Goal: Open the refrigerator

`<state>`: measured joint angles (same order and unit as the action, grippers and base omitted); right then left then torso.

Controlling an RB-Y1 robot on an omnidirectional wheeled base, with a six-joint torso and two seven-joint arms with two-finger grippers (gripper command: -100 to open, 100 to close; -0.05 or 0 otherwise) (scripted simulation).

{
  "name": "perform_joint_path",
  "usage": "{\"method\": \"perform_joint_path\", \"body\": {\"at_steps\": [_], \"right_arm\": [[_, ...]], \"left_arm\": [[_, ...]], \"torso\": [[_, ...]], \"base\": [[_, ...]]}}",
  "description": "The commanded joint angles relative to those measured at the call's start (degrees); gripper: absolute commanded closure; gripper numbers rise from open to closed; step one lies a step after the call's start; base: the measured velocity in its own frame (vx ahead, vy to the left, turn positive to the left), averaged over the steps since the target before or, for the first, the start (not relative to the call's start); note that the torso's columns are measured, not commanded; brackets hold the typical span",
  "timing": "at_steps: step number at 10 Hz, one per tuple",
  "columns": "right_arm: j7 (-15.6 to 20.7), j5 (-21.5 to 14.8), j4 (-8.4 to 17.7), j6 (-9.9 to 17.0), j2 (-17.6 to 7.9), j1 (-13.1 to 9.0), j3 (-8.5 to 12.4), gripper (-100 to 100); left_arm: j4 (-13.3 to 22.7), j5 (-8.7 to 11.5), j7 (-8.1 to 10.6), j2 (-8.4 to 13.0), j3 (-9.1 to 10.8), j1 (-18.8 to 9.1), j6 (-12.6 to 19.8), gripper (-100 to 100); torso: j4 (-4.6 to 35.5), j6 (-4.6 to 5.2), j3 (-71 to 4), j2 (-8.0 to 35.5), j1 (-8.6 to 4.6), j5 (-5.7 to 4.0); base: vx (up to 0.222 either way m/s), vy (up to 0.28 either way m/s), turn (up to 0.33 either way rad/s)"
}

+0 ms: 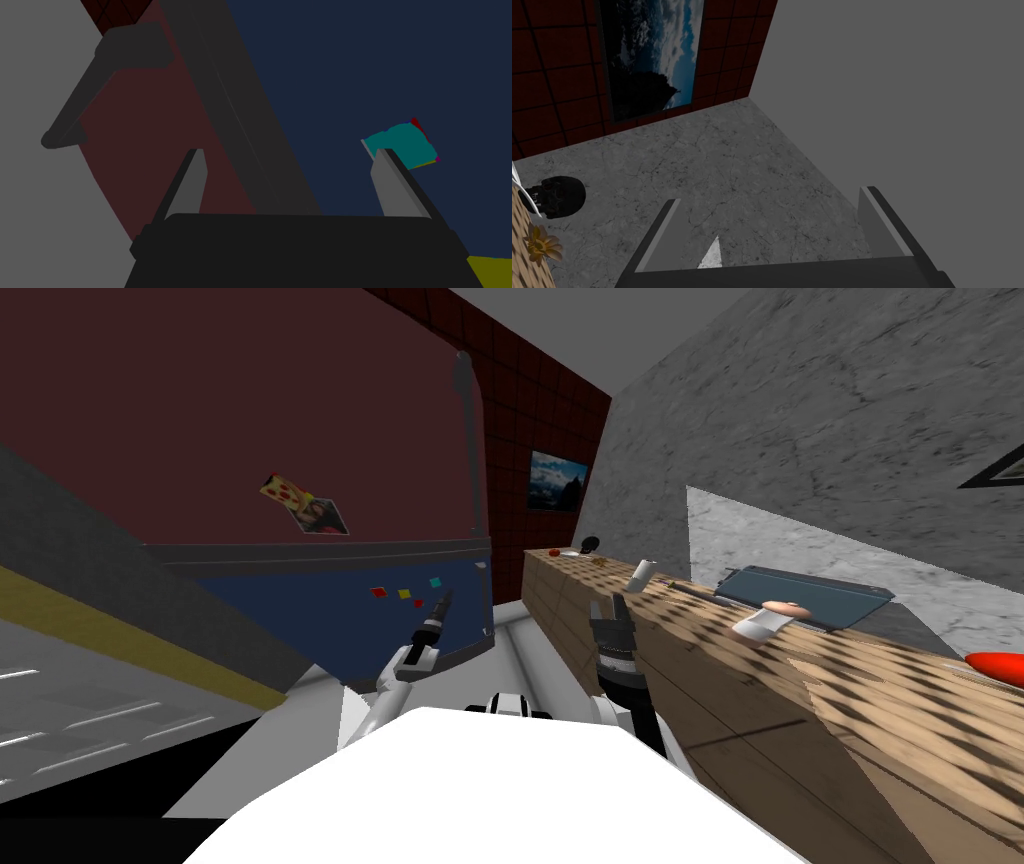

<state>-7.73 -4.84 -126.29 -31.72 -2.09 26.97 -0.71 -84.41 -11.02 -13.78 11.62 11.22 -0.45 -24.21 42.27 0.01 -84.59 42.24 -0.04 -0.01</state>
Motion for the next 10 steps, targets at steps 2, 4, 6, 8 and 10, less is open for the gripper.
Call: {"method": "perform_joint_path", "body": {"at_steps": [2, 4, 6, 8, 10], "right_arm": [[0.0, 0.0, 0.0, 0.0, 0.0, 0.0, 0.0, 0], [0.0, 0.0, 0.0, 0.0, 0.0, 0.0, 0.0, 0], [0.0, 0.0, 0.0, 0.0, 0.0, 0.0, 0.0, 0], [0.0, 0.0, 0.0, 0.0, 0.0, 0.0, 0.0, 0], [0.0, 0.0, 0.0, 0.0, 0.0, 0.0, 0.0, 0]], "left_arm": [[5.77, -2.91, -0.36, 0.15, 1.75, -3.47, 0.66, -100], [8.63, -4.08, -0.44, 0.27, 2.45, -4.81, 0.87, -100], [11.7, -5.25, -0.51, 0.39, 3.13, -6.1, 1.06, -100], [14.19, -6.42, -0.55, 0.55, 3.8, -7.34, 1.25, -100], [16.61, -7.57, -0.59, 0.73, 4.45, -8.52, 1.42, -100]], "torso": [[0.01, -0.03, 0.03, 0.07, 0.03, 0.0], [0.03, -0.03, 0.07, 0.11, 0.09, 0.02], [0.0, 0.01, 0.0, 0.01, -0.05, -0.02], [0.01, 0.0, 0.02, 0.04, 0.04, 0.01], [0.01, 0.0, 0.03, 0.04, 0.07, 0.02]], "base": [[0.025, -0.035, -0.064], [0.016, -0.032, -0.058], [0.027, -0.053, -0.084], [0.025, -0.042, -0.049], [0.022, -0.034, -0.057]]}}
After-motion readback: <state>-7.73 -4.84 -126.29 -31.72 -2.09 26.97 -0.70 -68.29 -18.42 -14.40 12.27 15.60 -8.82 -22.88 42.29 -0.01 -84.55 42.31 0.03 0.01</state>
